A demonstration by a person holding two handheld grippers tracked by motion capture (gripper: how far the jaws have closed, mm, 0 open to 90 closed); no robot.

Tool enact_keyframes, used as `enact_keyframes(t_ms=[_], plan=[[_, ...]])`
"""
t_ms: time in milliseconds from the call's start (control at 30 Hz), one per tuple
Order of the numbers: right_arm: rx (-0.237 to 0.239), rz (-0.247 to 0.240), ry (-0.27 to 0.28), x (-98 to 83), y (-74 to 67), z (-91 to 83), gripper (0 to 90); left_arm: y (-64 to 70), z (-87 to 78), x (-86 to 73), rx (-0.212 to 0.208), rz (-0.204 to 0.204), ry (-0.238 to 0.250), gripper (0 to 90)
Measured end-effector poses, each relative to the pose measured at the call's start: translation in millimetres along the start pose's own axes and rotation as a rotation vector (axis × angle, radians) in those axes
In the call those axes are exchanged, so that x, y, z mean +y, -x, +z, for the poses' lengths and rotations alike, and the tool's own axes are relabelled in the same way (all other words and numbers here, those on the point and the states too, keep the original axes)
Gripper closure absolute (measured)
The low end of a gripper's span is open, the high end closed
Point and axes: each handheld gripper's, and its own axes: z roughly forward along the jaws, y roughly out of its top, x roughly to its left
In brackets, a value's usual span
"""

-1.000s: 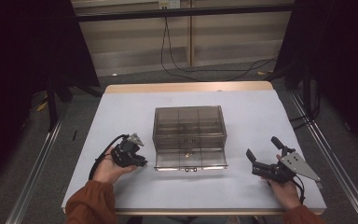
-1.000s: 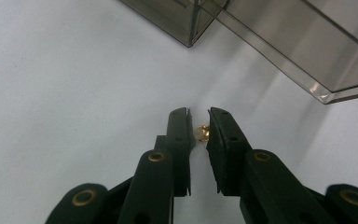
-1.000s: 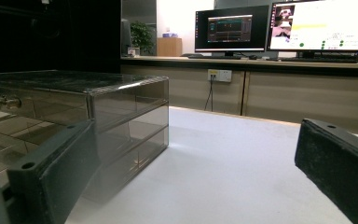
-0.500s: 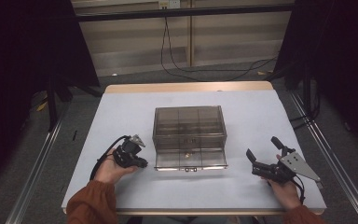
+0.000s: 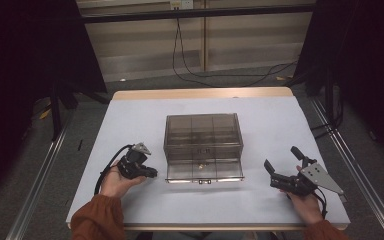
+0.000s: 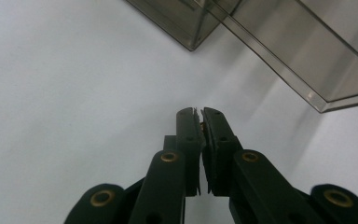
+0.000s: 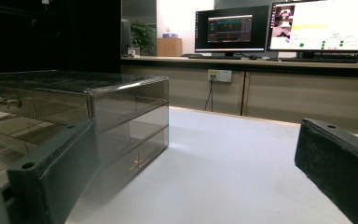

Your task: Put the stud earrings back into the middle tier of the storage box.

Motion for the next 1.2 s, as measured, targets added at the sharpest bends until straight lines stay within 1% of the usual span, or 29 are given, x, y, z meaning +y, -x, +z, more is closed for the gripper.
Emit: enact_keyframes(t_ms=[33,67,100,133,167,200,233,267,300,333,367,400,433,467,500,533,567,600,633,667,700,733,900,933,967,1000,1133,1167,1200], plan=[[0.001,0.0,0.0,0.0,0.1,0.0,0.0,-0.2,-2.5,-1.1,-0.007,-0.019,0.045,86.3],[-0.001,0.002,-0.001,0.0,0.0,-0.1,0.0,-0.2,-2.5,-1.1,-0.007,-0.019,0.045,86.4],[-0.002,0.0,-0.001,0.0,0.1,-0.1,0.0,-0.6,-4.8,-1.4,-0.008,-0.022,0.061,86.3],[-0.001,0.002,-0.001,0.0,0.0,-0.1,0.0,-0.1,-8.9,-2.5,-0.004,-0.036,0.099,86.3],[-0.002,0.002,-0.001,0.0,0.0,-0.1,0.0,-0.4,-11.8,-3.7,0.001,-0.031,0.111,86.3],[-0.002,0.003,-0.001,0.0,0.1,-0.2,0.0,0.3,-14.1,-5.3,0.005,-0.044,0.137,86.3],[-0.001,0.001,0.001,0.0,0.2,-0.1,0.0,0.3,-17.2,-6.9,0.009,-0.04,0.151,86.3],[0.0,0.001,0.001,0.0,0.1,-0.1,0.0,0.3,-17.2,-6.9,0.009,-0.04,0.151,86.4],[-0.003,0.001,0.0,0.0,0.2,-0.2,0.0,1.5,-22.4,-9.4,0.023,-0.048,0.198,86.3],[-0.003,0.003,0.0,0.0,0.2,-0.2,0.0,1.5,-25.4,-10.1,0.02,-0.053,0.213,86.3],[-0.003,0.003,0.0,0.0,0.2,-0.2,0.0,1.8,-28.7,-10.5,0.023,-0.05,0.227,86.3],[-0.003,0.003,0.0,0.0,0.2,-0.2,0.0,1.8,-28.7,-10.5,0.023,-0.05,0.227,86.3],[-0.001,0.003,-0.001,0.0,0.1,-0.1,0.0,3.4,-33.1,-10.5,0.036,-0.043,0.26,86.3],[-0.002,0.002,-0.001,0.0,0.1,-0.1,0.0,3.4,-33.1,-10.5,0.036,-0.043,0.26,86.3],[-0.003,0.003,-0.001,0.0,0.1,-0.1,0.0,7.4,-37.2,-9.9,0.073,-0.022,0.287,86.3],[-0.002,0.002,-0.001,0.0,0.1,-0.1,0.0,9.0,-38.9,-9.4,0.07,-0.013,0.301,86.3],[-0.001,0.003,-0.001,0.0,0.1,-0.1,0.0,10.2,-41.2,-9.0,0.084,-0.013,0.315,86.3],[-0.003,0.002,-0.001,0.0,0.2,-0.1,0.0,11.0,-42.4,-8.5,0.085,-0.018,0.335,86.3],[-0.003,0.002,-0.001,0.0,0.2,-0.1,0.0,11.0,-42.4,-8.5,0.085,-0.018,0.335,86.3],[-0.003,0.002,-0.001,0.0,0.2,-0.1,0.0,12.0,-44.5,-7.9,0.079,-0.016,0.346,86.3],[-0.003,0.003,-0.001,0.0,0.2,-0.1,0.0,12.5,-45.9,-7.7,0.082,-0.015,0.354,86.3],[-0.003,0.002,-0.001,0.0,0.2,-0.1,0.0,12.9,-47.2,-7.6,0.071,-0.019,0.366,86.3],[-0.003,0.003,-0.002,0.0,0.2,0.0,0.0,15.3,-52.1,-5.6,0.065,-0.014,0.374,86.3],[-0.003,0.003,-0.002,0.0,0.3,0.0,0.0,17.0,-54.5,-4.2,0.058,-0.014,0.386,86.3],[-0.003,0.003,-0.002,0.0,0.3,0.0,0.0,17.0,-54.5,-4.2,0.058,-0.014,0.386,86.3],[-0.003,0.003,-0.002,0.0,0.2,0.0,0.0,19.4,-56.5,-2.0,0.054,-0.003,0.387,86.3],[-0.003,0.003,-0.002,0.0,0.3,0.0,0.0,23.7,-57.9,2.6,0.045,0.015,0.392,86.3],[-0.003,0.003,-0.002,0.0,0.3,0.0,0.0,25.7,-58.0,4.5,0.038,0.018,0.386,86.3],[-0.003,0.003,-0.002,0.0,0.3,0.0,0.0,27.4,-58.6,6.4,0.036,0.031,0.385,86.3]])
